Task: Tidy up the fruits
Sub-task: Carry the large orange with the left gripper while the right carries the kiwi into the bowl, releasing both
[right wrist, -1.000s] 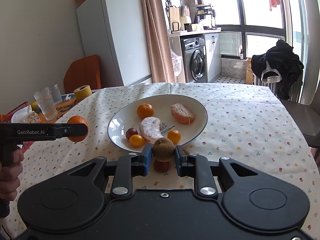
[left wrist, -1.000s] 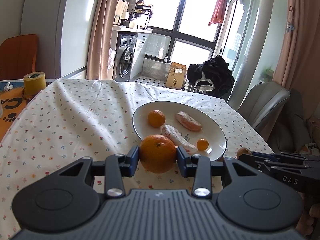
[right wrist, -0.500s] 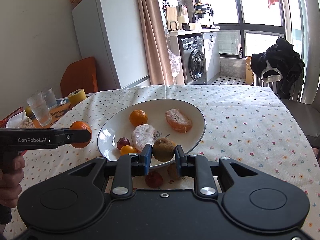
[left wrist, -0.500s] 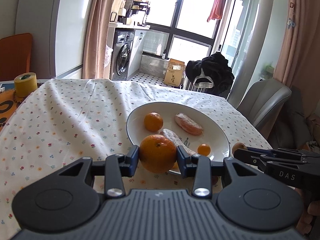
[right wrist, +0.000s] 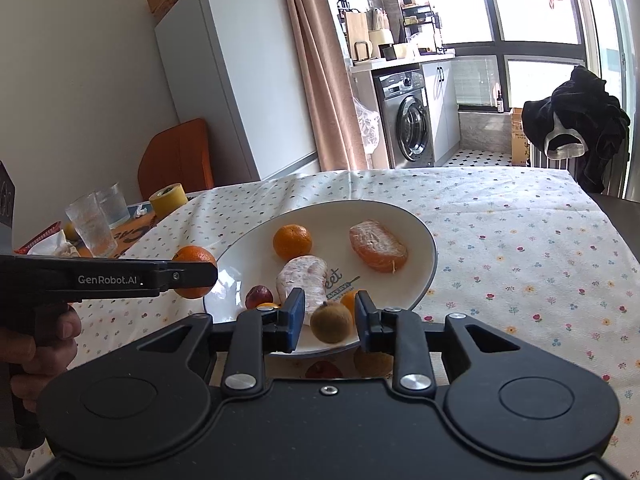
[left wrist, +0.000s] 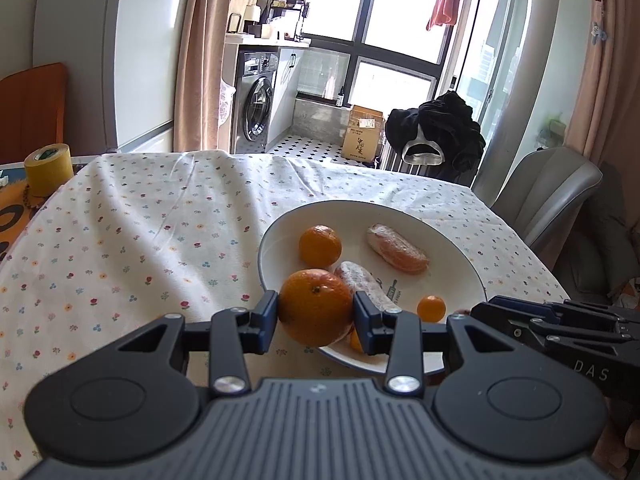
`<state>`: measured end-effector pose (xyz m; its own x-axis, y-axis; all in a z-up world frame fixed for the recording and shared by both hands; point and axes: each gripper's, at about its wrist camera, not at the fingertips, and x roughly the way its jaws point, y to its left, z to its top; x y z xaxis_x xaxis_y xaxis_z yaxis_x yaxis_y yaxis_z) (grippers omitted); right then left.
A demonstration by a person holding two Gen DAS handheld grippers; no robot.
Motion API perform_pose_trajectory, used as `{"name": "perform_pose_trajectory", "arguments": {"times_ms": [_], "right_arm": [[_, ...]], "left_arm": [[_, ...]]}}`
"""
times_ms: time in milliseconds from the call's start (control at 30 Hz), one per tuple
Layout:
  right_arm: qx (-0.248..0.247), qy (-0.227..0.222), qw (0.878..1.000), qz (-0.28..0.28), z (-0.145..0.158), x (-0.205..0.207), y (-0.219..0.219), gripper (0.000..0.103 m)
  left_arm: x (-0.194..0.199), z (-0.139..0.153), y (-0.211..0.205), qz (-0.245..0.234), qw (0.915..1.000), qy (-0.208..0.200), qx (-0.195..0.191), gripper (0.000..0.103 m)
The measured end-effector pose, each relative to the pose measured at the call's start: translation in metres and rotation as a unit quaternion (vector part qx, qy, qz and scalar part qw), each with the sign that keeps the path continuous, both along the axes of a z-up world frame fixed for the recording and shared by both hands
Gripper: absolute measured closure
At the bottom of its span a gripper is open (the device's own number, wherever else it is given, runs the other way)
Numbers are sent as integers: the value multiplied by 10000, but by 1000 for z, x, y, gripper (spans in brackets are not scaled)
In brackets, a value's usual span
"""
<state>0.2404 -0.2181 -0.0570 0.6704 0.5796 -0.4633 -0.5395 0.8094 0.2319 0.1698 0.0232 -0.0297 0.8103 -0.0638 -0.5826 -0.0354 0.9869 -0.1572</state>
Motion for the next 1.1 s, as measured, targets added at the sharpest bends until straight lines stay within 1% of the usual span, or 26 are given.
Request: {"name": "perform_pose_trajectory", "arguments": {"times_ms": [133, 267, 333, 367, 433, 600, 667, 800, 933, 1100], "right_arm": [[57, 76, 9999, -71, -2, 2, -8, 74], [70, 109, 9998, -170, -5, 1, -18, 70], [73, 129, 9997, -212, -6, 1, -23, 70], [74, 128, 9996, -226, -6, 1, -26, 69], [96, 134, 9995, -259, -6, 1, -30, 68], [149, 132, 9994, -295, -6, -1, -36, 64], [150, 147, 9993, -301, -7, -1, -37, 62], [161, 178, 9993, -297, -8, -2, -37, 61], [162, 162, 9993, -307, -7, -6, -40, 58], [168, 132, 9991, -354, -6, -10, -45, 56]], "left_arm": [[6, -1, -2, -26, 10000, 40, 38, 64], [12, -2, -4, 9, 10000, 73, 43, 64], [14, -2, -4, 31, 10000, 77, 14, 64], [15, -2, -4, 50, 10000, 25, 14, 64], [14, 0, -6, 110, 9999, -73, 59, 60], [12, 1, -6, 197, 9998, 19, 6, 59], [10, 1, -7, 213, 9997, 45, 57, 54], [4, 1, -10, 183, 9997, 94, 88, 50], [-3, 2, -14, 176, 9998, 88, 105, 44], [-11, 3, -19, 136, 9998, 70, 108, 42]]}}
